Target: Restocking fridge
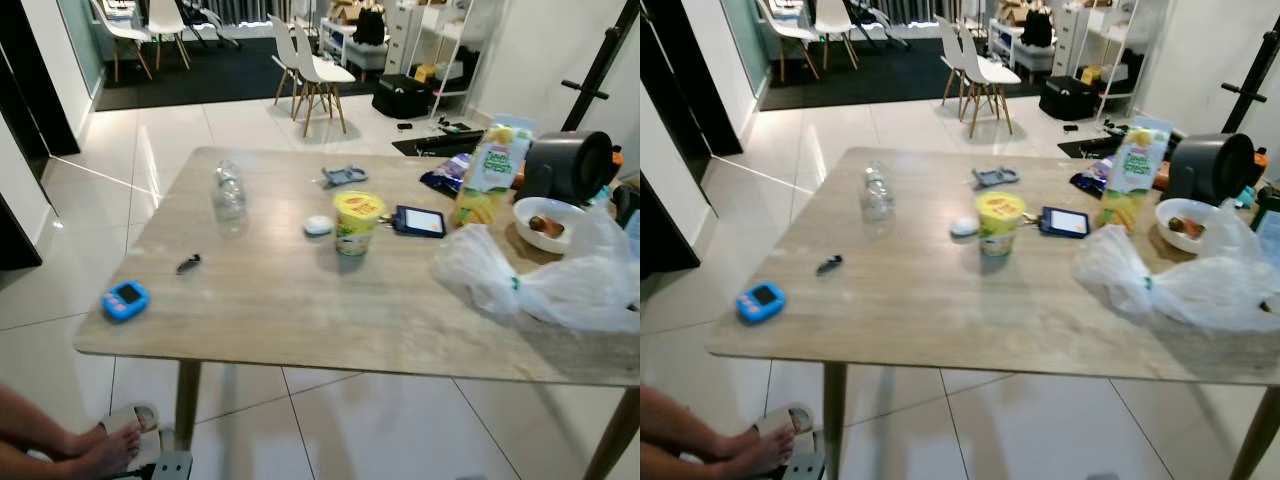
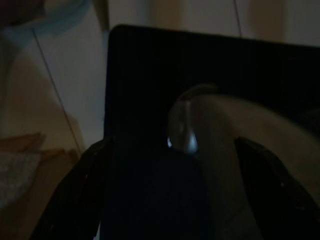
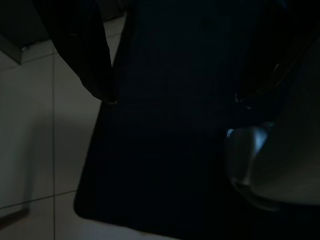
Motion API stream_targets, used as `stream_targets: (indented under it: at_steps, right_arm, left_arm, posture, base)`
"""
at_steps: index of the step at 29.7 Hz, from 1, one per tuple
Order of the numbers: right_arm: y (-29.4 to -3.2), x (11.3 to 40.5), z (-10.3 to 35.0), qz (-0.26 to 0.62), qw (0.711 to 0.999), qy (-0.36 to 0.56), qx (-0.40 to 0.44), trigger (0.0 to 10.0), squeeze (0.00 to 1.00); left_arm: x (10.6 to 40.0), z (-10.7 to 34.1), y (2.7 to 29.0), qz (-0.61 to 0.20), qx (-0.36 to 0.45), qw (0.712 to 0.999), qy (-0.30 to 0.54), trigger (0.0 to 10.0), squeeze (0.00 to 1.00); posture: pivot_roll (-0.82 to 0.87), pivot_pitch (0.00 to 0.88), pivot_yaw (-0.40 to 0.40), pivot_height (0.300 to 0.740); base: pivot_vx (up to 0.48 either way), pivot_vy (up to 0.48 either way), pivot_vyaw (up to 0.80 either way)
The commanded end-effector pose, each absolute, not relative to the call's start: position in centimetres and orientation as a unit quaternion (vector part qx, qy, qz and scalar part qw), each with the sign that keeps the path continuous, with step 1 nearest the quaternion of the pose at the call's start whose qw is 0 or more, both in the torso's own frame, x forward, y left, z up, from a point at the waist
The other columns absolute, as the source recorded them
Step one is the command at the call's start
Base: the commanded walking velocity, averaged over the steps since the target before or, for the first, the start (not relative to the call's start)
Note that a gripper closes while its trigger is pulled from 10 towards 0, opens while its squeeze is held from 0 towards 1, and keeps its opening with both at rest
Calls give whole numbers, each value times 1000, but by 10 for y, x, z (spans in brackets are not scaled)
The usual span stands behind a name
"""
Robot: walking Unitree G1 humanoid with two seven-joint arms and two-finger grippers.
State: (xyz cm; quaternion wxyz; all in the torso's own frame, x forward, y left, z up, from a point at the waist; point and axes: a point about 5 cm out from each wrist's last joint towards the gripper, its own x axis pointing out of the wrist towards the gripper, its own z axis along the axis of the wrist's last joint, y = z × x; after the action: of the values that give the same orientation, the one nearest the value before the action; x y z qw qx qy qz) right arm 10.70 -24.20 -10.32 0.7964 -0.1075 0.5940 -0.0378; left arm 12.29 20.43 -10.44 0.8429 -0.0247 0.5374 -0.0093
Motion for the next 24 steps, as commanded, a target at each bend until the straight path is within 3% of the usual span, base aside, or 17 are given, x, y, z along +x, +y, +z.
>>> stream_targets:
  at_steps: [1,6,10,24]
  right_arm:
    - [-241,105,-104,-35,794,597,-107,10000,0]
    - [-242,104,-104,-44,795,597,-99,10000,0]
    - [-242,105,-104,-43,796,595,-102,10000,0]
    - [-237,111,-103,-25,811,579,-77,10000,0]
  left_arm:
    - [118,-106,204,-11,-24,838,546,10000,0]
    - [119,-106,204,-11,-24,838,545,10000,0]
    - [119,-106,204,-10,-23,838,545,10000,0]
    - [119,-106,205,0,-19,839,544,10000,0]
  posture:
    - [79,0,-5,740]
    - [81,0,-9,740]
    - [81,0,-9,740]
    - [81,0,-10,740]
  base:
    - [0,-442,-788]
    - [0,-440,-784]
    - [0,-435,0]
    - [0,0,0]
